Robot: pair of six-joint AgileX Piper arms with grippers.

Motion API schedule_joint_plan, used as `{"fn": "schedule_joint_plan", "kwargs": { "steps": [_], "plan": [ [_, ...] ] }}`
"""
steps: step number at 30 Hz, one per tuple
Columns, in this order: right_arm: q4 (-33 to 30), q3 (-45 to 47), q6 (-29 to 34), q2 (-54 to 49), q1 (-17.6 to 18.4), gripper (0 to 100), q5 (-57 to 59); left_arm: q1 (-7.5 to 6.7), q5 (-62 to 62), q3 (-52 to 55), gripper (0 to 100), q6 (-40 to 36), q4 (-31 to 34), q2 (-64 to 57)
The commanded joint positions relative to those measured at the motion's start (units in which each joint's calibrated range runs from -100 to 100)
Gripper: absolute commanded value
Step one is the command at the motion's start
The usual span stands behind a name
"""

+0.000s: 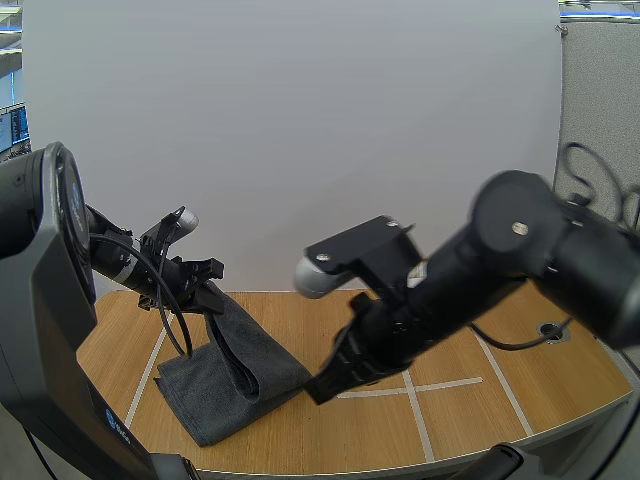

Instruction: Fold the towel

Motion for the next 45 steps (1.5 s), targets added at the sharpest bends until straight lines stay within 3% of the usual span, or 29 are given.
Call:
{"fn": "schedule_joint_plan", "kwargs": {
  "steps": [1,12,21,27,40,45],
  "plan": [
    [5.2,0.1,-7.7,7.5,0.1,0,-1.7,-0.19,0.9,-1.3,0,0.0,-3.8,-0.3],
    [19.1,0.1,-20.5,24.0,0.2,0,-4.3,-0.19,0.9,-4.0,0,-0.5,-6.2,1.9],
    [15.5,0.1,-20.3,31.6,7.7,0,-25.2,-0.19,0.9,-4.0,0,-1.1,-7.7,4.6],
    [15.0,-3.1,-20.5,40.0,11.2,0,-33.4,-0.19,0.9,-4.0,0,-2.5,-8.7,4.6],
    [19.3,-9.6,-25.3,58.6,12.3,0,-50.7,-0.19,0.9,-4.0,0,-3.3,-8.9,4.6],
    [23.8,-10.2,-28.4,62.3,12.3,0,-53.7,-0.19,0.9,-4.0,0,-3.3,-9.4,4.6]
  ]
}}
